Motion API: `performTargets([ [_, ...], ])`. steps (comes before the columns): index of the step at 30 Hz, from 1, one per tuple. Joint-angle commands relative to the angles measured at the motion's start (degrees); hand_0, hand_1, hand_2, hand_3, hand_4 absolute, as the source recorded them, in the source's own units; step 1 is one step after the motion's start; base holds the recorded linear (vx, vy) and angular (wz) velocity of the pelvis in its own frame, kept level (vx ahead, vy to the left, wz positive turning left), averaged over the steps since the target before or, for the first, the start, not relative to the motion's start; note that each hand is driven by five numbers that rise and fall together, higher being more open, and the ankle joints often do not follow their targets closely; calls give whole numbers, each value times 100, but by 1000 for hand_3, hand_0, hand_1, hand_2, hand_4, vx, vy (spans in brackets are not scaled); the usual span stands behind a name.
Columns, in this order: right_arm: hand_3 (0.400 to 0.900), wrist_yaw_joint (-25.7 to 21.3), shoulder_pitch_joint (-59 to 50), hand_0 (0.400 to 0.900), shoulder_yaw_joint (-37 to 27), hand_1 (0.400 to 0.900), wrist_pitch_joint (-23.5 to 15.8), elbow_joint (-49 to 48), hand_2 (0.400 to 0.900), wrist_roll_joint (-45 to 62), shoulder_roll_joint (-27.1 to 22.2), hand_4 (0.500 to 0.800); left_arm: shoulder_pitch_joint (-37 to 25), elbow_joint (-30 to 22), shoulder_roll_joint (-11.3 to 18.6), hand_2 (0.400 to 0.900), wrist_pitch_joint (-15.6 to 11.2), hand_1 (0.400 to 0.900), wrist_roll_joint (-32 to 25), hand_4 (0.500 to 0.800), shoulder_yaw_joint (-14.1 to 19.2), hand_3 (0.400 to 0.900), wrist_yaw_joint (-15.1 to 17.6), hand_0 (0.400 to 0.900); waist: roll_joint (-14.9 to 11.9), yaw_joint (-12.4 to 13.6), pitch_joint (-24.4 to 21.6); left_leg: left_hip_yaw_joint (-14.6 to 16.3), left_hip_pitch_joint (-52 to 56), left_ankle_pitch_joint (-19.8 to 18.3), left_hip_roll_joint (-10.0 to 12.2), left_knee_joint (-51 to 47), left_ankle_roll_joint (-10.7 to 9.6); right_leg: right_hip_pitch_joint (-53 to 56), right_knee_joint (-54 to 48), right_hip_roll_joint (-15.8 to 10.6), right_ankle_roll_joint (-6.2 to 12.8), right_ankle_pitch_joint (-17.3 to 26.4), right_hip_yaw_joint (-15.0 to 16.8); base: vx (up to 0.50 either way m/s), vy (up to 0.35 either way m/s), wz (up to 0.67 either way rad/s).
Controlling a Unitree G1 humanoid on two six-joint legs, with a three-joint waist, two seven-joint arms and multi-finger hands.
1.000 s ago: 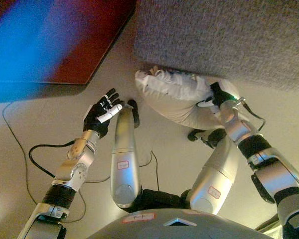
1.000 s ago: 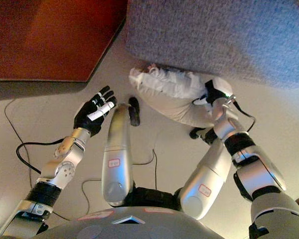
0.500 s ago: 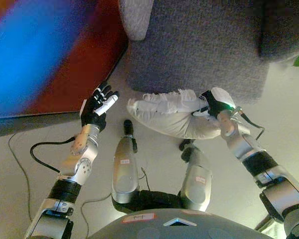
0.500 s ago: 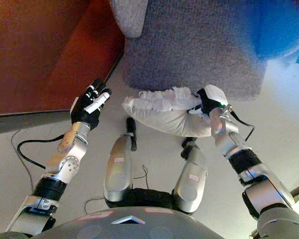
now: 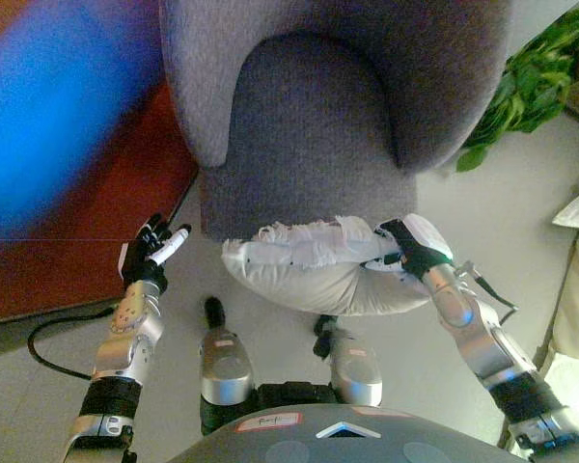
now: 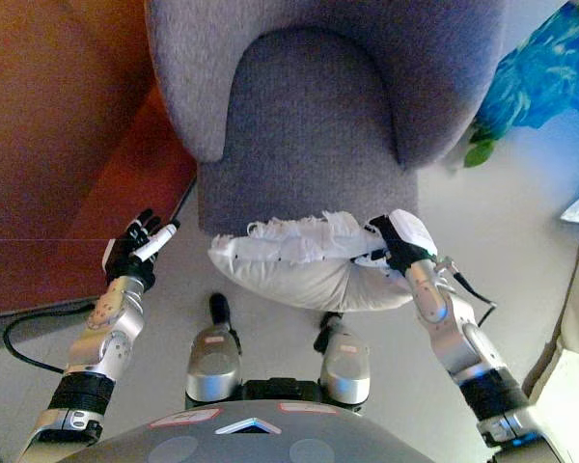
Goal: Pick up the pillow and put it on the sofa.
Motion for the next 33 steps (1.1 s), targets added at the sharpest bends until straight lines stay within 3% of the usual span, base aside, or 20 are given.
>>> performTargets([
  [1, 400, -463, -261, 400, -1268, 400, -1132, -1412, 400, 310, -319, 500, 103, 278, -130, 900, -257, 900, 431, 800, 147, 900, -238, 900, 298, -198, -699, 119, 257, 194, -362, -586, 554, 16, 155, -232, 646, 267, 188, 80, 57, -7],
  [12, 400, 92, -166, 400, -1965, 400, -1476, -2148, 400, 1079, -680, 500, 355, 524, -255, 900, -197, 900, 434, 800, 218, 900, -543, 900, 307, -251, -1015, 266, 614, -1, -417, -493, 604, 453, 173, -151, 541, -83, 111, 89, 42, -3],
  [16, 400, 325, -489, 400, -1946, 400, -1352, -1989, 400, 1275, -843, 500, 304, 658, -261, 900, -210, 900, 391, 800, 240, 900, -627, 900, 301, -183, -1076, 226, 641, -21, -437, -473, 592, 539, 163, -140, 528, -106, 68, 76, 13, 3],
  [19, 400, 644, -961, 400, -1832, 400, -952, -1569, 400, 1852, -1149, 500, 293, 664, -212, 900, -202, 900, 369, 800, 182, 900, -713, 900, 270, -14, -1144, 106, 670, -41, -469, -480, 573, 647, 130, -128, 513, -119, -27, 118, -12, 8],
  [24, 400, 997, -2354, 400, -1258, 400, -493, -137, 400, 2691, -1585, 500, 334, 349, 28, 900, -13, 900, 144, 800, 147, 900, -982, 900, 163, 364, -1173, -155, 652, -43, -480, -475, 524, 777, 81, -67, 474, -171, -197, 123, -50, 14],
  [26, 400, 939, -2888, 400, -946, 400, -515, 541, 400, 2581, -1688, 500, 394, 137, 145, 900, 102, 900, 121, 800, 143, 900, -1089, 900, 119, 514, -1168, -229, 630, -15, -470, -492, 496, 849, 23, -36, 449, -196, -279, 110, -74, 25],
  [30, 400, 861, -4307, 400, -151, 400, -393, 2911, 400, 2832, -2137, 500, 561, -561, 569, 900, 485, 900, -25, 800, 109, 900, -1362, 900, 18, 1040, -1119, -528, 451, 101, -444, -525, 401, 1008, -111, 3, 427, -221, -574, 74, -108, 40],
  [33, 400, 904, -5575, 400, 696, 400, -171, 4706, 400, 3108, -2372, 500, 465, -722, 903, 900, 559, 900, -131, 800, 28, 900, -1601, 900, -56, 1443, -1019, -825, 229, 166, -451, -502, 340, 1069, -205, 9, 441, -174, -785, 33, -158, 40],
])
